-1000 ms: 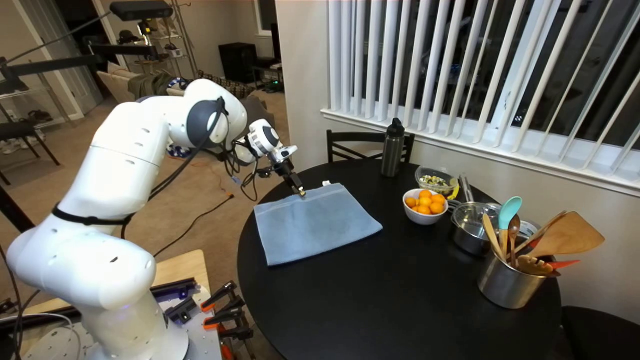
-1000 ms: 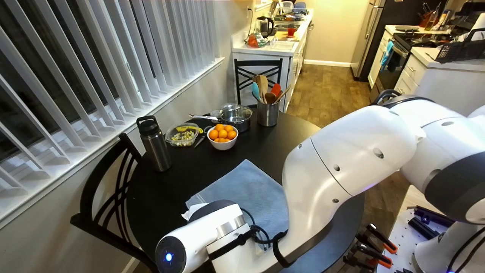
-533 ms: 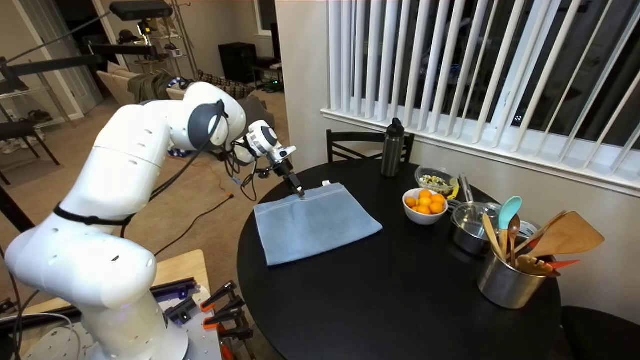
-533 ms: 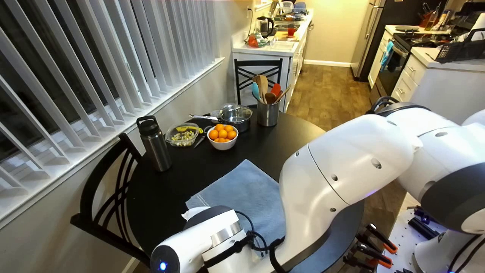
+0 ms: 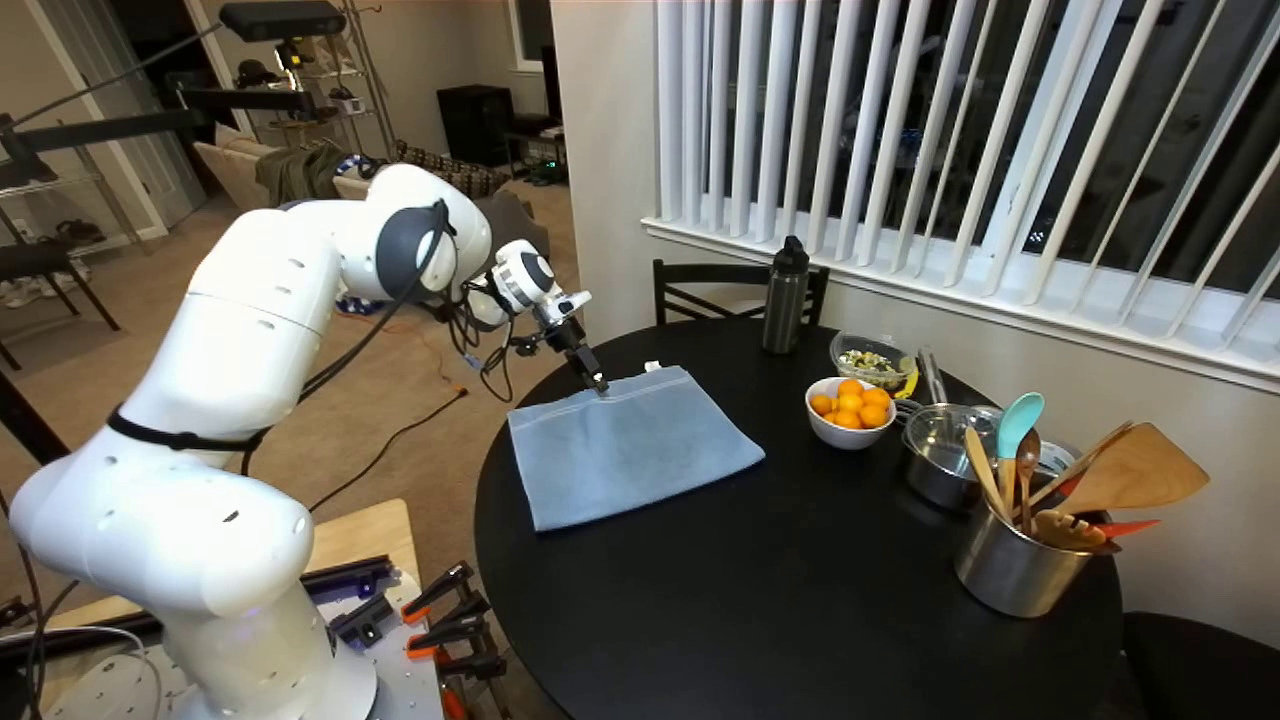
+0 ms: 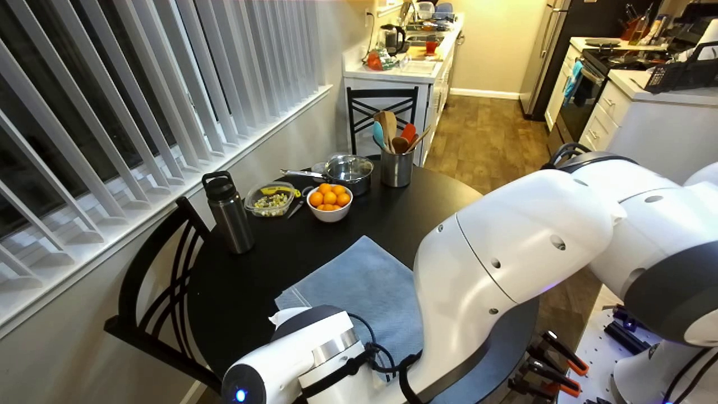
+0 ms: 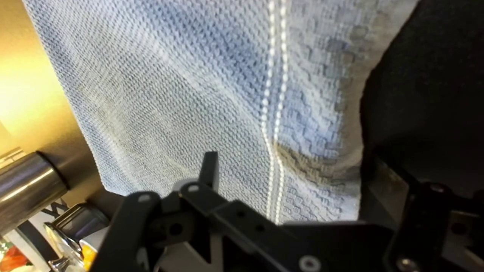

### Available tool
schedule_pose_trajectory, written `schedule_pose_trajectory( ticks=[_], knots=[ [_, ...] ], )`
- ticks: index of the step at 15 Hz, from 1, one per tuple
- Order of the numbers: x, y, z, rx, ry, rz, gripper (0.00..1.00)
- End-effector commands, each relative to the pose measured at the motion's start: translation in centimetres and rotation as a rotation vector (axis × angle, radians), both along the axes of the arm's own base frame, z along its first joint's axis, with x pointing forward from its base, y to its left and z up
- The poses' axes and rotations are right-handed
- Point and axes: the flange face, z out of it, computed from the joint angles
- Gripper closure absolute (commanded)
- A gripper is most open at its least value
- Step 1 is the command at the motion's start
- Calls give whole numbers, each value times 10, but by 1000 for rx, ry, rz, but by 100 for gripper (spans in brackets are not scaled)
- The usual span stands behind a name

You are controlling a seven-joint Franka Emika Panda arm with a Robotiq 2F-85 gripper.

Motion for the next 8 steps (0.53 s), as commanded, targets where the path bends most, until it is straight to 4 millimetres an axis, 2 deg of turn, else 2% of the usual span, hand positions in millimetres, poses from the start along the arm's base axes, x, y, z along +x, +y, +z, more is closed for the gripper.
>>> schedule_pose_trajectory(
  ticks=[1, 8],
  knots=[
    [-1, -7, -7, 7, 6, -35, 0],
    [-5, -19, -14, -20, 0, -68, 0]
  ],
)
